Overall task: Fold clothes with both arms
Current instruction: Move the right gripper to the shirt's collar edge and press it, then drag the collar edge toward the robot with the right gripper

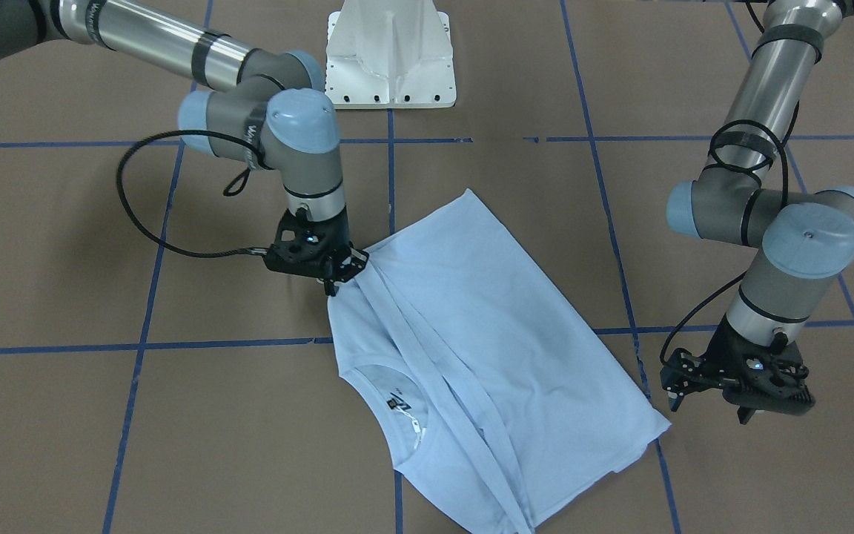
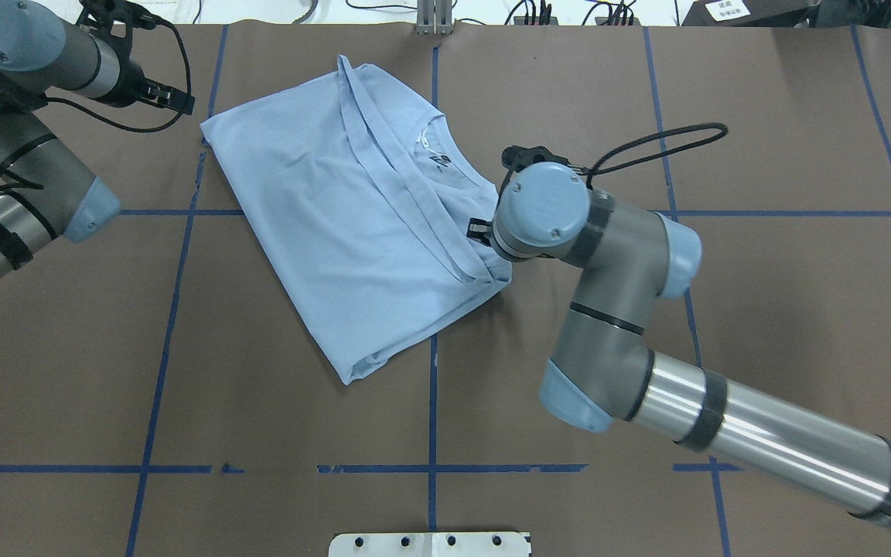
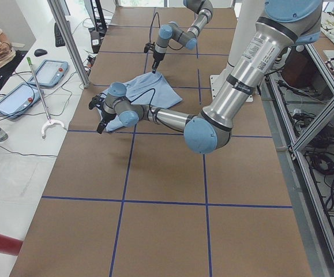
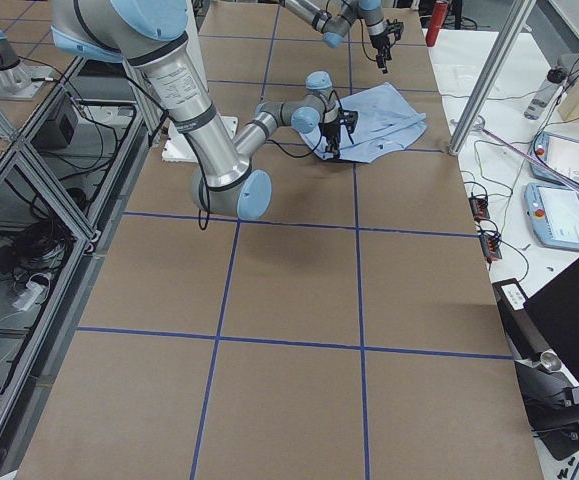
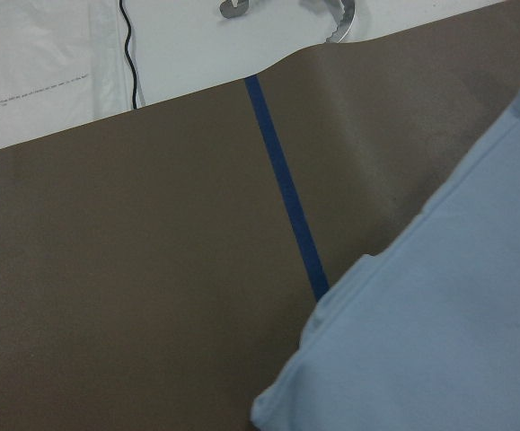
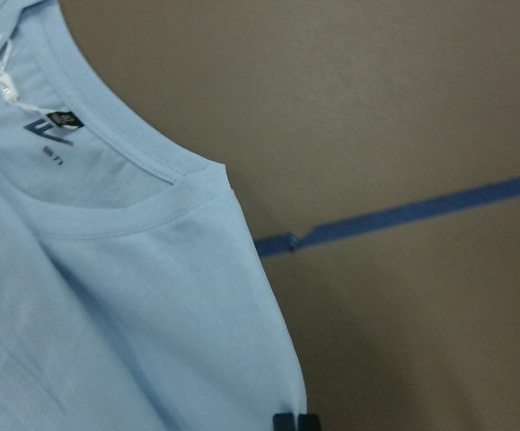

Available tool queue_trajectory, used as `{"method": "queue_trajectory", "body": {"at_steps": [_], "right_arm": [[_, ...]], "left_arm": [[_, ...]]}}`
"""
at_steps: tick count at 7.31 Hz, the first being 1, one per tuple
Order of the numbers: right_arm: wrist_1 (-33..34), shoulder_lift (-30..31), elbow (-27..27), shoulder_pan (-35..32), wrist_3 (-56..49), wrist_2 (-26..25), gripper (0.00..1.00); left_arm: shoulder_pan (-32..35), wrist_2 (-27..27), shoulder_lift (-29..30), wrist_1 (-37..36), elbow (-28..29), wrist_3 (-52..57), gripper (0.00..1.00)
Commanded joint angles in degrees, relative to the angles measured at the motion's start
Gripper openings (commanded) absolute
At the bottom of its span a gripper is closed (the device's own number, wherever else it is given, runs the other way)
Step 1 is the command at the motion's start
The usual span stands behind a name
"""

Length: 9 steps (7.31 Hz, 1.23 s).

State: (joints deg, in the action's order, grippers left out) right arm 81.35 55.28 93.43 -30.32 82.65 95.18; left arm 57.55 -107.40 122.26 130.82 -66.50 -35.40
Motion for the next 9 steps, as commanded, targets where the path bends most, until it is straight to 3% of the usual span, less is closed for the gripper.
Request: {"method": "queue_trajectory", "body": {"at_steps": [1, 2, 3, 6, 7, 8, 9], "right_arm": [[7.30, 12.00, 19.51, 7.08, 0.75, -3.48, 0.00], [8.81, 14.92, 23.34, 12.52, 3.28, -8.39, 0.00], [8.91, 15.30, 23.55, 16.83, 8.18, -12.18, 0.00], [9.00, 16.69, 23.73, 23.63, 12.01, -18.18, 0.00], [9.00, 16.79, 23.73, 24.17, 12.01, -18.71, 0.04], [9.00, 16.71, 23.73, 24.43, 11.92, -19.50, 0.99], [8.92, 16.10, 23.73, 24.52, 11.22, -18.99, 1.00]], "left_arm": [[-0.07, 0.00, -0.09, 0.40, -0.03, -0.02, 1.00], [-0.07, -0.09, -0.09, 0.49, -0.03, -0.02, 1.00], [-0.16, -0.35, -0.18, 0.49, -0.03, -0.02, 1.00], [-0.16, -0.35, -0.35, 0.49, -0.38, -0.10, 1.00], [-0.16, -0.35, -0.35, 0.49, -0.47, -0.10, 1.00], [-0.16, -0.35, -0.35, 0.49, -0.65, -0.10, 1.00], [-0.16, -0.35, -0.44, 0.49, -1.17, -0.28, 1.00]]}}
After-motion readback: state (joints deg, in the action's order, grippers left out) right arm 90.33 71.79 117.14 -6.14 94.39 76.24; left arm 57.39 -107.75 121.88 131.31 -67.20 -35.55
